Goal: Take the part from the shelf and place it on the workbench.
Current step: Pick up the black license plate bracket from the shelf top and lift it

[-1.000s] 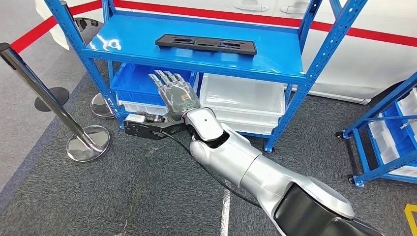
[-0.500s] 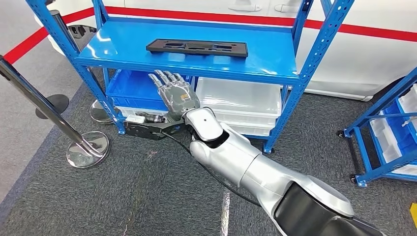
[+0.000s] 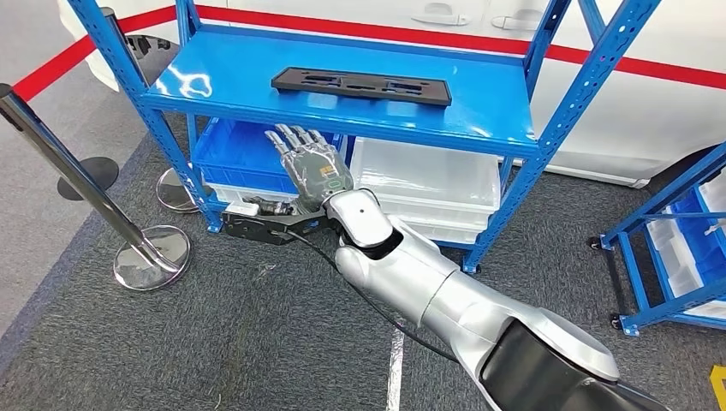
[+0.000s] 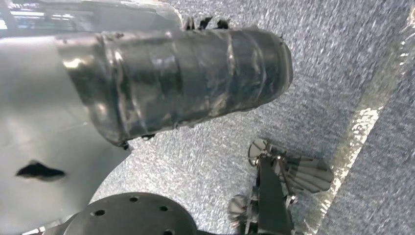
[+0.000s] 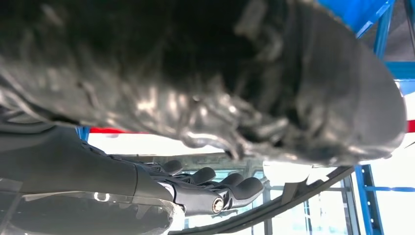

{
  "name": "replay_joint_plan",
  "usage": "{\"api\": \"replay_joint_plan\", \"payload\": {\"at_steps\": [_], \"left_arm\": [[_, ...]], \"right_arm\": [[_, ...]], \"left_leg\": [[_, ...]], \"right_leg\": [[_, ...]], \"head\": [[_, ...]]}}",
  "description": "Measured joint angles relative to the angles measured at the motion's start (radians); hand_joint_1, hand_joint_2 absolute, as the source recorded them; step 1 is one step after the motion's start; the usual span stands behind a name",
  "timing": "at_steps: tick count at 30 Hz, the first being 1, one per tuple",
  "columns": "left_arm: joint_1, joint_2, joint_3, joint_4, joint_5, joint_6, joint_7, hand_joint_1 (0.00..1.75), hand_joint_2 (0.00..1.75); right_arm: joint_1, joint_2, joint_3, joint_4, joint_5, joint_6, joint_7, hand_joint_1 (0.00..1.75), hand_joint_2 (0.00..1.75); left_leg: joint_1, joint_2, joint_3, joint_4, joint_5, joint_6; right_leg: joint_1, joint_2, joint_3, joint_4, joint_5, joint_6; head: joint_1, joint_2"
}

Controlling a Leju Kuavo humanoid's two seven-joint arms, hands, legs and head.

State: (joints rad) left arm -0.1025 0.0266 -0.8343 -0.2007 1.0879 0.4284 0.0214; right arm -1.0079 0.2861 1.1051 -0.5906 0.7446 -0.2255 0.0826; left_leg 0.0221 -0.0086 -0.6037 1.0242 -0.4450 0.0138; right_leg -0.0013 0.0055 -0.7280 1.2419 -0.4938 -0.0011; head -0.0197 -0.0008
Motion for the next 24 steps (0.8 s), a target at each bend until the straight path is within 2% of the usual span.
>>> {"api": "replay_joint_plan", "payload": {"at_steps": [1,2,3,5,8,10,12,13,14,16,17,19,22,24], "left_arm": [[0.000,0.000,0.000,0.000,0.000,0.000,0.000,0.00,0.00],[0.000,-0.002,0.000,0.000,0.000,0.000,0.000,0.00,0.00],[-0.001,-0.003,0.000,0.000,-0.001,0.000,0.000,0.00,0.00],[-0.002,-0.004,-0.001,0.000,-0.002,-0.001,-0.002,0.00,0.00],[-0.002,-0.003,-0.003,0.000,-0.005,-0.001,-0.005,0.00,0.00],[-0.002,-0.002,-0.004,0.000,-0.005,-0.001,-0.008,0.00,0.00],[-0.002,-0.002,-0.005,0.000,-0.005,-0.001,-0.010,0.00,0.00],[-0.001,-0.002,-0.006,0.000,-0.005,-0.001,-0.010,0.00,0.00],[-0.001,-0.002,-0.006,0.000,-0.005,-0.001,-0.010,0.00,0.00],[0.000,-0.001,-0.006,0.000,-0.005,0.001,-0.009,0.00,0.00],[-0.001,0.000,-0.006,0.000,-0.005,0.001,-0.008,0.00,0.00],[-0.003,0.001,-0.006,0.000,-0.003,0.001,-0.006,0.00,0.00],[-0.002,0.001,-0.006,0.000,-0.002,0.000,-0.003,0.00,0.00],[-0.001,0.000,-0.006,0.000,-0.002,0.000,-0.001,0.00,0.00]], "right_arm": [[-0.001,-0.001,0.000,0.000,0.000,0.000,0.000,0.00,0.00],[-0.002,-0.001,0.000,0.000,0.000,0.000,0.000,0.00,0.00],[-0.003,-0.001,0.000,0.000,0.001,0.000,0.000,0.00,0.00],[-0.004,-0.002,0.000,0.000,0.002,0.000,0.000,0.00,0.00],[-0.006,-0.003,0.000,-0.001,0.005,0.000,0.001,0.00,0.00],[-0.009,-0.003,0.000,-0.001,0.006,0.001,0.001,0.00,0.00],[-0.007,-0.003,0.000,-0.001,0.008,0.002,0.001,0.00,0.00],[-0.004,-0.003,0.000,-0.001,0.009,0.002,0.001,0.00,0.00],[-0.002,-0.003,0.000,-0.001,0.009,0.002,0.001,0.00,0.00],[-0.001,-0.003,0.000,-0.001,0.010,0.002,0.001,0.00,0.00],[-0.002,-0.004,0.000,-0.001,0.010,0.002,0.001,0.00,0.00],[-0.003,-0.004,0.000,-0.001,0.011,0.002,0.001,0.00,0.00],[-0.003,-0.005,0.000,-0.001,0.011,0.003,0.001,0.00,0.00],[-0.004,-0.005,0.000,-0.002,0.011,0.004,0.001,0.00,0.00]], "left_leg": [[0.000,-0.001,0.004,0.000,-0.003,-0.001],[-0.003,-0.002,0.006,0.000,-0.005,-0.004],[-0.004,-0.003,0.007,-0.001,-0.007,-0.007],[-0.004,-0.004,0.007,-0.004,-0.009,-0.018],[-0.002,-0.001,0.004,0.011,-0.024,-0.034],[0.000,0.002,-0.038,0.099,-0.069,-0.043],[0.001,0.002,-0.104,0.219,-0.112,-0.051],[0.001,0.002,-0.124,0.249,-0.111,-0.055],[0.002,0.003,-0.127,0.243,-0.092,-0.057],[0.003,0.004,-0.086,0.137,-0.022,-0.059],[0.002,0.004,-0.058,0.079,0.002,-0.058],[-0.002,0.004,-0.029,0.016,0.013,-0.045],[-0.001,0.001,-0.025,0.009,0.007,-0.023],[0.002,0.001,-0.018,0.005,0.006,-0.011]], "right_leg": [[0.003,0.001,0.031,-0.074,0.039,-0.008],[0.006,0.001,0.062,-0.141,0.064,-0.016],[0.010,0.001,0.084,-0.187,0.078,-0.022],[0.016,0.001,0.099,-0.213,0.076,-0.027],[0.007,0.001,0.112,-0.232,0.081,-0.033],[0.003,0.000,0.121,-0.240,0.081,-0.038],[0.003,-0.001,0.123,-0.239,0.077,-0.042],[0.004,-0.001,0.124,-0.238,0.074,-0.044],[0.003,0.000,0.126,-0.236,0.071,-0.043],[0.001,0.003,0.128,-0.226,0.061,-0.039],[0.002,0.005,0.127,-0.218,0.055,-0.033],[0.006,0.006,0.122,-0.207,0.046,-0.024],[0.007,0.004,0.119,-0.202,0.040,-0.015],[0.005,0.003,0.098,-0.155,0.013,-0.004]], "head": [[0.000,0.000],[-0.001,0.000],[-0.001,0.000],[-0.002,0.000],[-0.003,0.000],[-0.006,0.000],[-0.008,0.000],[-0.008,0.000],[-0.008,0.000],[-0.008,0.000],[-0.010,0.000],[-0.011,0.000],[-0.010,0.000],[-0.007,0.000]]}}
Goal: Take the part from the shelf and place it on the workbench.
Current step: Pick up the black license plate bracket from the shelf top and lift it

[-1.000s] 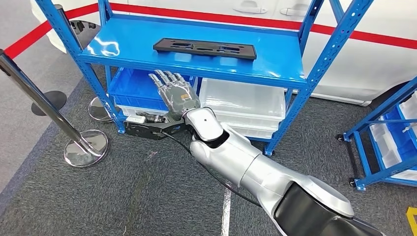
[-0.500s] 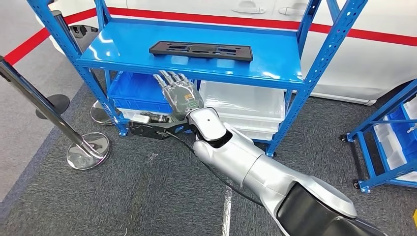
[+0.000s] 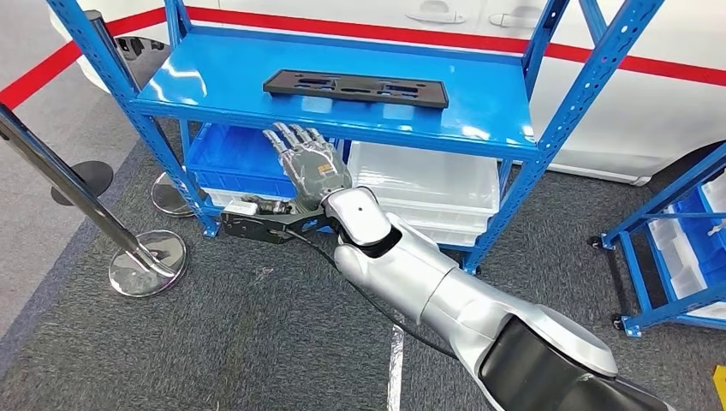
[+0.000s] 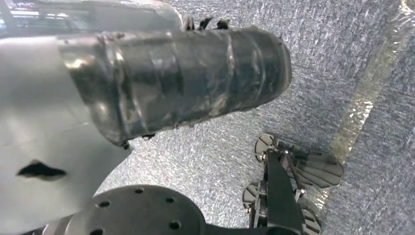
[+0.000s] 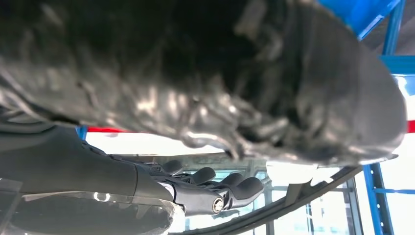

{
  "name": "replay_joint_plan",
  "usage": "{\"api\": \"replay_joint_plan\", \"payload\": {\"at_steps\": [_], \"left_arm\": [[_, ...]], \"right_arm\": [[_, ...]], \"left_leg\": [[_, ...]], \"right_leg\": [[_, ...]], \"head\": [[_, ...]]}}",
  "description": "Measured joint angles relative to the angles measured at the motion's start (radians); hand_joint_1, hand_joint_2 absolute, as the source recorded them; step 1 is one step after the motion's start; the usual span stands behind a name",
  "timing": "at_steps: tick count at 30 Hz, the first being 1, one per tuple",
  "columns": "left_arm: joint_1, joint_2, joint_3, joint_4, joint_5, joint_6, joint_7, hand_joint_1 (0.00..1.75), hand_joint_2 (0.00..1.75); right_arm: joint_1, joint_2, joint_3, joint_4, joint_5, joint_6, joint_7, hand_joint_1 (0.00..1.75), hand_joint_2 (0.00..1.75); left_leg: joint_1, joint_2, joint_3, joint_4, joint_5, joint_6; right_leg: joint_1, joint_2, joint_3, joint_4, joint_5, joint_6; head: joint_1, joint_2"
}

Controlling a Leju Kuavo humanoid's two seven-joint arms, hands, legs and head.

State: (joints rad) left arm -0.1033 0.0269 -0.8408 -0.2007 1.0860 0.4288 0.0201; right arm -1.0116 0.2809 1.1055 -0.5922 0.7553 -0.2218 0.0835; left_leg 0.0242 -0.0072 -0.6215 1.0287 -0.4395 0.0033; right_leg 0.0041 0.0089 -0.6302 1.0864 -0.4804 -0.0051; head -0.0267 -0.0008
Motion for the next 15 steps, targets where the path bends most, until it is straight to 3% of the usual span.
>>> {"api": "replay_joint_plan", "payload": {"at_steps": [3,4,5,6,8,9,12,15], "left_arm": [[-0.001,0.000,0.000,0.000,0.000,0.000,0.001,0.00,0.00],[-0.001,0.001,0.000,0.000,0.000,0.001,0.001,0.00,0.00],[-0.001,0.001,0.000,0.000,0.000,0.001,0.001,0.00,0.00],[-0.001,0.001,0.000,0.000,0.000,0.000,0.001,0.00,0.00],[0.000,0.001,0.000,0.000,0.000,-0.002,0.001,0.00,0.00],[-0.001,0.001,0.000,0.000,0.000,-0.003,0.000,0.00,0.00],[-0.002,0.001,0.000,0.000,0.000,-0.004,-0.002,0.00,0.00],[-0.002,0.001,0.000,0.000,0.000,-0.004,-0.003,0.00,0.00]], "right_arm": [[0.005,-0.003,0.000,0.000,0.001,0.003,0.000,0.00,0.00],[0.008,-0.004,0.000,0.000,0.002,0.004,0.000,0.00,0.00],[0.011,-0.006,0.000,0.000,0.002,0.005,0.000,0.00,0.00],[0.012,-0.007,0.000,0.000,0.003,0.005,0.000,0.00,0.00],[0.010,-0.007,0.000,0.000,0.006,0.005,0.000,0.00,0.00],[0.009,-0.007,0.000,0.000,0.007,0.004,0.000,0.00,0.00],[0.007,-0.008,0.000,-0.001,0.012,0.004,0.000,0.00,0.00],[0.005,-0.009,0.000,-0.002,0.013,0.004,0.000,0.00,0.00]], "left_leg": [[0.001,0.000,0.009,-0.001,-0.007,0.012],[0.001,0.000,0.012,-0.001,-0.010,0.014],[0.001,-0.001,0.016,-0.001,-0.013,0.015],[0.001,-0.002,0.022,-0.001,-0.016,0.014],[0.000,-0.004,0.032,-0.001,-0.025,0.008],[-0.002,-0.004,0.035,-0.001,-0.028,0.004],[-0.003,-0.005,0.038,-0.008,-0.031,-0.014],[0.001,0.000,0.032,0.018,-0.053,-0.031]], "right_leg": [[-0.007,-0.001,-0.094,0.174,-0.062,0.012],[-0.009,-0.001,-0.120,0.212,-0.065,0.013],[-0.011,-0.001,-0.129,0.215,-0.050,0.013],[-0.012,-0.002,-0.118,0.177,-0.018,0.011],[-0.011,-0.001,-0.063,0.049,0.052,0.003],[-0.008,0.000,-0.038,-0.005,0.070,-0.002],[0.000,0.001,-0.014,-0.053,0.068,-0.009],[-0.009,0.001,0.007,-0.075,0.071,-0.020]], "head": [[0.003,0.000],[0.003,0.000],[0.003,0.000],[0.003,0.000],[0.003,0.000],[0.003,0.000],[0.002,0.000],[-0.001,0.000]]}}
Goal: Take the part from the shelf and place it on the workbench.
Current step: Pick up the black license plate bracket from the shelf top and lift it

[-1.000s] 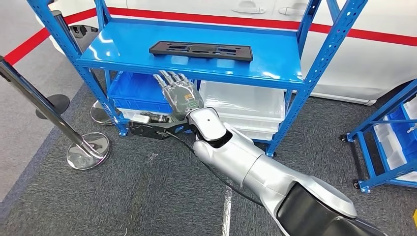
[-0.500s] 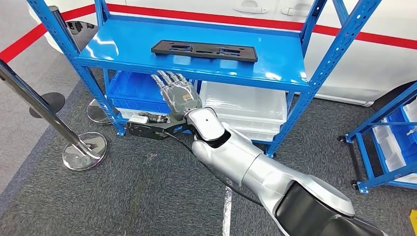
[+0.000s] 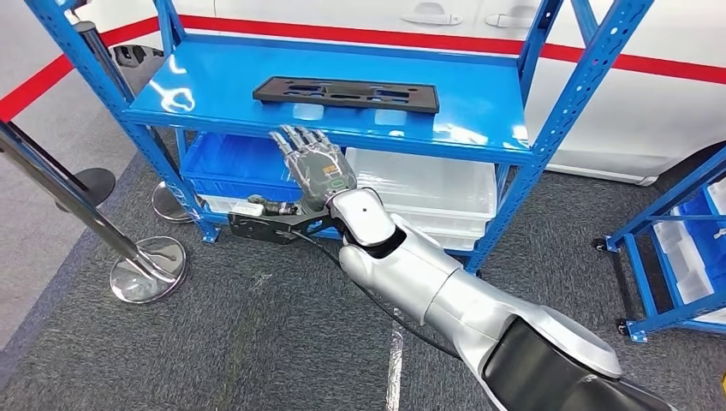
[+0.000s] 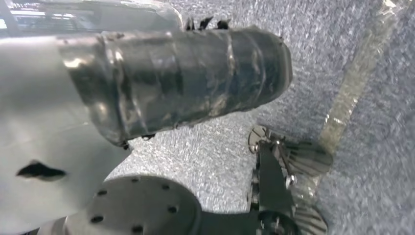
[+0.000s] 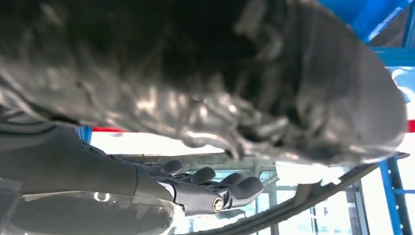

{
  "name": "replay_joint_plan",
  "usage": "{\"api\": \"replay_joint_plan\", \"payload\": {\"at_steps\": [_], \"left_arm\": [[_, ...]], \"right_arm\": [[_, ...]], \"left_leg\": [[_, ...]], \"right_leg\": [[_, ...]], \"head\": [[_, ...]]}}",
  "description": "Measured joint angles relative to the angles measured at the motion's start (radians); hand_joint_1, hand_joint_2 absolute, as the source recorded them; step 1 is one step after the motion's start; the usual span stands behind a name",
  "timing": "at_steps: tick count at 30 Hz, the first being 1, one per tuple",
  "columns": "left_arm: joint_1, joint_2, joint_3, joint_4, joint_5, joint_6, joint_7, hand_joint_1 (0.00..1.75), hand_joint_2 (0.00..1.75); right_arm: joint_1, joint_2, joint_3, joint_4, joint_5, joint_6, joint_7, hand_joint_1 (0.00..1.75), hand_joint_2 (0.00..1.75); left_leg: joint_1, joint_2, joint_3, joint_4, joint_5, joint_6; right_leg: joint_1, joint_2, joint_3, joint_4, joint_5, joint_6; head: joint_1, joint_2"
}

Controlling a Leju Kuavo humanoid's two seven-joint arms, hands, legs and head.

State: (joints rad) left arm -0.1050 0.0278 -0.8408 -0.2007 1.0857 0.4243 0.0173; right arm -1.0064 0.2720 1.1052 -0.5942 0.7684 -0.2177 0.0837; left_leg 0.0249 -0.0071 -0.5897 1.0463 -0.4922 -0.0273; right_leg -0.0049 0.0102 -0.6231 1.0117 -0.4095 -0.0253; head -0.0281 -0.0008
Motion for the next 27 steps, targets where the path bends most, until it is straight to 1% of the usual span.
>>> {"api": "replay_joint_plan", "payload": {"at_steps": [1,3,4,5,6,7,8,9,10,11,12,13,14,15,16,18,19,20,21,22,23,24,25,26,27], "left_arm": [[0.000,0.000,0.000,0.000,0.000,0.000,0.000,0.00,0.00],[-0.001,0.000,0.000,0.000,0.000,0.000,0.000,0.00,0.00],[0.000,0.000,0.000,0.000,0.000,0.000,0.000,0.00,0.00],[0.001,0.000,0.000,0.000,0.000,0.001,0.000,0.00,0.00],[0.003,0.000,0.000,0.000,0.000,0.001,0.000,0.00,0.00],[0.003,0.001,0.000,0.000,0.000,0.001,0.000,0.00,0.00],[0.004,0.001,0.000,0.000,0.000,0.002,-0.001,0.00,0.00],[0.003,0.002,0.000,0.000,0.000,0.002,-0.001,0.00,0.00],[0.001,0.003,0.000,0.000,0.000,0.002,-0.001,0.00,0.00],[-0.001,0.003,0.000,0.000,0.000,0.002,-0.001,0.00,0.00],[-0.002,0.003,0.000,0.000,0.000,0.002,-0.001,0.00,0.00],[-0.002,0.002,0.000,0.000,0.000,0.002,-0.001,0.00,0.00],[0.000,0.002,0.000,0.000,0.000,0.002,-0.001,0.00,0.00],[0.002,0.001,0.000,0.000,0.000,0.001,-0.001,0.00,0.00],[0.002,0.001,0.000,0.000,0.000,0.001,-0.001,0.00,0.00],[0.001,0.001,-0.001,0.000,0.000,0.000,0.000,0.00,0.00],[0.001,0.001,-0.001,0.000,0.000,-0.001,0.000,0.00,0.00],[0.001,0.002,-0.001,0.000,0.000,-0.001,0.000,0.00,0.00],[0.001,0.002,-0.001,0.000,0.000,-0.001,0.000,0.00,0.00],[0.001,0.002,-0.001,0.000,0.000,-0.002,0.000,0.00,0.00],[0.002,0.002,0.000,0.000,0.000,-0.003,0.000,0.00,0.00],[0.002,0.002,0.000,0.000,0.000,-0.004,0.000,0.00,0.00],[0.001,0.002,0.000,0.000,0.000,-0.006,0.000,0.00,0.00],[0.001,0.002,-0.001,0.000,0.000,-0.007,0.000,0.00,0.00],[0.000,0.002,-0.001,0.000,0.000,-0.008,-0.001,0.00,0.00]], "right_arm": [[-0.001,0.000,0.000,0.000,0.000,0.000,0.000,0.00,0.00],[0.000,0.000,0.000,-0.001,0.001,0.000,0.000,0.00,0.00],[0.002,0.000,0.000,-0.001,0.001,0.001,0.000,0.00,0.00],[0.005,0.000,0.000,-0.001,0.002,0.001,0.000,0.00,0.00],[0.006,0.000,0.000,-0.001,0.002,0.001,0.000,0.00,0.00],[0.006,0.000,0.000,-0.001,0.002,0.001,0.000,0.00,0.00],[0.006,0.000,0.000,-0.001,0.003,0.001,0.000,0.00,0.00],[0.005,0.000,0.000,-0.001,0.003,0.001,0.000,0.00,0.00],[0.004,-0.001,0.000,-0.001,0.003,0.001,0.000,0.00,0.00],[0.003,-0.001,0.000,-0.002,0.003,0.001,0.000,0.00,0.00],[0.003,-0.002,0.000,-0.002,0.003,0.001,0.000,0.00,0.00],[0.003,-0.002,0.000,-0.002,0.003,0.001,0.000,0.00,0.00],[0.003,-0.002,0.000,-0.002,0.003,0.001,0.000,0.00,0.00],[0.003,-0.003,0.000,-0.002,0.003,0.001,0.000,0.00,0.00],[0.002,-0.003,0.000,-0.002,0.003,0.001,0.000,0.00,0.00],[0.004,-0.004,0.000,-0.002,0.004,0.001,0.000,0.00,0.00],[0.006,-0.005,0.000,-0.002,0.004,0.002,0.000,0.00,0.00],[0.008,-0.007,0.000,-0.002,0.004,0.004,0.000,0.00,0.00],[0.010,-0.008,0.000,-0.002,0.004,0.005,0.000,0.00,0.00],[0.010,-0.009,0.000,-0.002,0.004,0.006,0.000,0.00,0.00],[0.010,-0.009,0.000,-0.002,0.005,0.007,0.000,0.00,0.00],[0.009,-0.010,0.000,-0.002,0.006,0.007,0.000,0.00,0.00],[0.008,-0.010,0.000,-0.002,0.006,0.008,0.000,0.00,0.00],[0.007,-0.011,0.000,-0.002,0.007,0.008,0.000,0.00,0.00],[0.007,-0.012,0.000,-0.002,0.007,0.009,0.000,0.00,0.00]], "left_leg": [[0.001,0.001,-0.022,0.044,-0.020,-0.003],[0.001,0.002,-0.091,0.169,-0.063,-0.008],[0.001,0.002,-0.122,0.215,-0.069,-0.010],[0.001,0.002,-0.138,0.228,-0.056,-0.011],[0.001,0.002,-0.135,0.203,-0.026,-0.012],[0.001,0.003,-0.115,0.145,0.016,-0.012],[0.001,0.004,-0.089,0.083,0.048,-0.010],[-0.001,0.004,-0.065,0.029,0.067,-0.006],[-0.003,0.003,-0.051,-0.003,0.073,-0.001],[-0.005,0.002,-0.045,-0.013,0.067,0.005],[-0.006,0.001,-0.044,-0.017,0.065,0.011],[-0.004,0.000,-0.044,-0.016,0.064,0.018],[-0.002,0.000,-0.040,-0.020,0.063,0.022],[0.000,0.000,-0.036,-0.023,0.062,0.027],[0.002,0.000,-0.032,-0.025,0.061,0.032],[0.002,0.001,-0.027,-0.025,0.056,0.039],[0.002,0.001,-0.024,-0.025,0.054,0.041],[0.002,0.001,-0.021,-0.025,0.051,0.042],[0.002,0.000,-0.017,-0.025,0.048,0.042],[0.002,-0.001,-0.012,-0.025,0.043,0.041],[0.002,-0.002,-0.006,-0.025,0.039,0.038],[0.000,-0.003,-0.001,-0.024,0.034,0.034],[-0.002,-0.003,0.001,-0.025,0.031,0.029],[-0.002,-0.004,0.002,-0.025,0.028,0.024],[-0.003,-0.004,0.003,-0.028,0.028,0.018]], "right_leg": [[-0.002,-0.001,0.007,-0.005,-0.001,-0.004],[0.001,-0.003,0.015,-0.007,-0.006,-0.012],[0.002,-0.003,0.017,-0.006,-0.009,-0.014],[0.003,-0.002,0.020,-0.004,-0.013,-0.015],[0.003,-0.001,0.023,-0.002,-0.017,-0.015],[0.002,0.001,0.027,0.002,-0.023,-0.013],[0.002,0.002,0.030,0.006,-0.029,-0.010],[0.004,0.003,0.030,0.012,-0.035,-0.006],[0.006,0.003,0.029,0.016,-0.040,-0.001],[0.009,0.002,0.027,0.018,-0.043,0.004],[0.011,0.002,0.026,0.020,-0.044,0.008],[0.011,0.002,0.027,0.019,-0.047,0.011],[0.011,0.001,0.026,0.026,-0.053,0.016],[0.010,0.000,0.017,0.046,-0.067,0.021],[0.009,0.000,-0.002,0.088,-0.088,0.026],[0.005,-0.002,-0.067,0.212,-0.138,0.034],[0.003,-0.002,-0.100,0.266,-0.150,0.035],[0.002,-0.002,-0.121,0.292,-0.146,0.035],[0.001,-0.002,-0.124,0.282,-0.124,0.034],[0.001,-0.002,-0.109,0.235,-0.086,0.031],[0.002,-0.002,-0.082,0.166,-0.047,0.026],[0.005,-0.001,-0.053,0.101,-0.019,0.021],[0.007,-0.001,-0.031,0.053,-0.004,0.017],[0.010,-0.001,-0.018,0.029,-0.002,0.014],[0.013,0.000,-0.013,0.023,-0.007,0.011]], "head": [[-0.002,0.000],[-0.004,0.000],[-0.004,0.000],[-0.004,0.000],[-0.004,0.000],[-0.004,0.000],[-0.004,0.000],[-0.004,0.000],[-0.004,0.000],[-0.004,0.000],[-0.004,0.000],[-0.003,0.000],[-0.002,0.000],[-0.001,0.000],[0.000,0.000],[0.002,0.000],[0.002,0.000],[0.002,0.000],[0.002,0.000],[0.002,0.000],[0.002,0.000],[0.002,0.000],[0.001,0.000],[0.000,0.000],[0.000,0.000]]}}
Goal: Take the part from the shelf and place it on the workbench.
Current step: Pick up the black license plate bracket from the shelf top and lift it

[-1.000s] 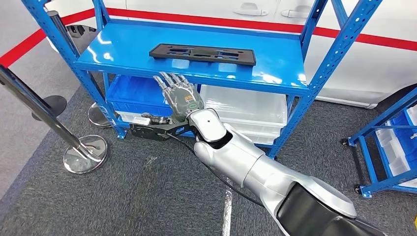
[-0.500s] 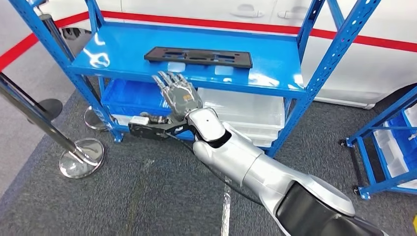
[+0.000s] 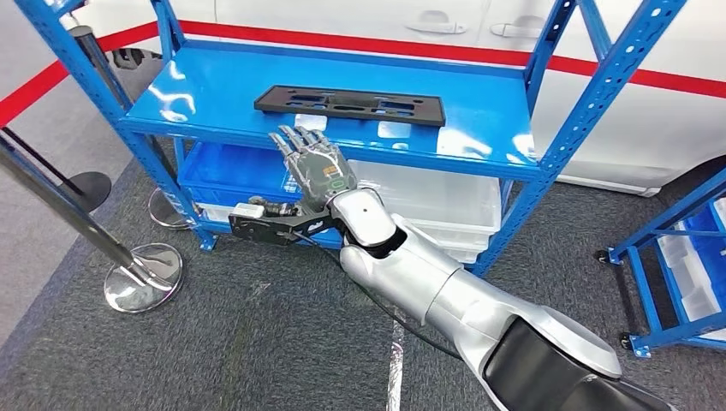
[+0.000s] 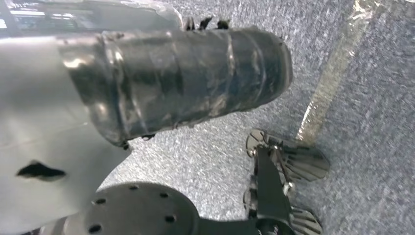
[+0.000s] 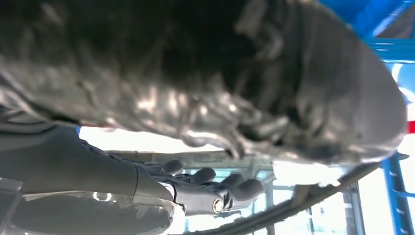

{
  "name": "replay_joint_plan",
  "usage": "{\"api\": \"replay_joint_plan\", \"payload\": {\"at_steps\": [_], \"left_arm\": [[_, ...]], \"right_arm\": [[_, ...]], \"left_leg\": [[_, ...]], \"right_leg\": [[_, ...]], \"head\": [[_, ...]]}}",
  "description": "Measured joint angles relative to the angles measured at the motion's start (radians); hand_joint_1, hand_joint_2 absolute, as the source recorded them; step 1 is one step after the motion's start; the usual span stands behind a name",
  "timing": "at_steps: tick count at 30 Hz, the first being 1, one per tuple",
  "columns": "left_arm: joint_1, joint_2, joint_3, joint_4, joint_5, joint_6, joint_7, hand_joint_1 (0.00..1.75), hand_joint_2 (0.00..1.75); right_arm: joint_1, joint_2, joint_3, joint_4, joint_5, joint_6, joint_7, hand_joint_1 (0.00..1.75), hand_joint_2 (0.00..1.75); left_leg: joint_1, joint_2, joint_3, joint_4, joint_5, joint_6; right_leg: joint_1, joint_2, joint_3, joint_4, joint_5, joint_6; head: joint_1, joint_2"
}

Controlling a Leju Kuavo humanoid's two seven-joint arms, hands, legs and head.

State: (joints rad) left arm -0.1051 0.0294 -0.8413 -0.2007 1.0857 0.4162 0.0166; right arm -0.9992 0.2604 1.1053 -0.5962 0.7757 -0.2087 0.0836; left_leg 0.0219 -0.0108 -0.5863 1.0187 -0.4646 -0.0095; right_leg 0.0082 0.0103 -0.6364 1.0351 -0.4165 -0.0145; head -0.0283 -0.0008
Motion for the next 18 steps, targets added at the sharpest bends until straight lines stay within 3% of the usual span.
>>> {"api": "replay_joint_plan", "payload": {"at_steps": [2,4,7,8,9,11,13,16,18], "left_arm": [[0.000,0.000,0.000,0.000,0.000,-0.001,-0.001,0.00,0.00],[0.000,0.000,0.000,0.000,0.000,-0.001,-0.002,0.00,0.00],[-0.001,0.000,0.000,0.000,0.000,-0.002,-0.003,0.00,0.00],[0.000,0.000,0.000,0.000,0.000,-0.002,-0.003,0.00,0.00],[0.002,0.000,0.000,0.000,0.000,-0.002,-0.003,0.00,0.00],[0.004,0.000,0.000,0.000,0.000,-0.001,-0.005,0.00,0.00],[0.004,0.001,0.000,0.000,0.000,0.001,-0.008,0.00,0.00],[0.000,0.002,0.000,0.000,0.000,0.002,-0.010,0.00,0.00],[0.000,0.001,0.000,0.000,0.000,0.002,-0.010,0.00,0.00]], "right_arm": [[0.001,-0.001,0.000,-0.001,0.002,0.002,0.000,0.00,0.00],[-0.001,-0.002,0.000,-0.003,0.004,0.004,0.000,0.00,0.00],[0.001,-0.002,0.000,-0.005,0.006,0.005,0.000,0.00,0.00],[0.003,-0.002,0.000,-0.005,0.006,0.006,0.000,0.00,0.00],[0.005,-0.002,0.000,-0.005,0.006,0.007,0.000,0.00,0.00],[0.005,-0.002,0.000,-0.006,0.007,0.008,0.000,0.00,0.00],[0.004,-0.002,0.000,-0.009,0.009,0.008,0.000,0.00,0.00],[0.003,-0.002,0.000,-0.011,0.011,0.008,0.000,0.00,0.00],[0.003,-0.002,0.000,-0.013,0.011,0.008,0.001,0.00,0.00]], "left_leg": [[0.003,0.002,0.004,-0.002,-0.005,-0.011],[0.004,0.005,-0.015,0.045,-0.033,-0.019],[0.004,0.006,-0.113,0.224,-0.101,-0.025],[0.004,0.006,-0.141,0.264,-0.105,-0.027],[0.004,0.006,-0.153,0.270,-0.089,-0.027],[0.004,0.006,-0.124,0.179,-0.012,-0.024],[-0.001,0.006,-0.072,0.061,0.039,-0.016],[-0.011,0.004,-0.048,0.014,0.034,-0.002],[-0.006,0.004,-0.042,0.007,0.034,0.007]], "right_leg": [[-0.003,0.001,0.008,-0.010,-0.001,-0.008],[-0.009,0.001,0.021,-0.022,-0.001,-0.017],[-0.006,-0.002,0.032,-0.024,-0.009,-0.029],[-0.004,-0.001,0.035,-0.023,-0.013,-0.032],[-0.003,0.000,0.038,-0.021,-0.017,-0.033],[-0.002,0.003,0.046,-0.012,-0.030,-0.031],[0.001,0.005,0.053,-0.002,-0.045,-0.025],[0.002,0.003,0.051,0.002,-0.053,-0.012],[0.003,0.001,0.052,0.004,-0.060,-0.004]], "head": [[0.000,0.000],[-0.004,0.000],[-0.009,0.000],[-0.010,0.000],[-0.010,0.000],[-0.010,0.000],[-0.010,0.000],[-0.010,0.000],[-0.009,0.000]]}}
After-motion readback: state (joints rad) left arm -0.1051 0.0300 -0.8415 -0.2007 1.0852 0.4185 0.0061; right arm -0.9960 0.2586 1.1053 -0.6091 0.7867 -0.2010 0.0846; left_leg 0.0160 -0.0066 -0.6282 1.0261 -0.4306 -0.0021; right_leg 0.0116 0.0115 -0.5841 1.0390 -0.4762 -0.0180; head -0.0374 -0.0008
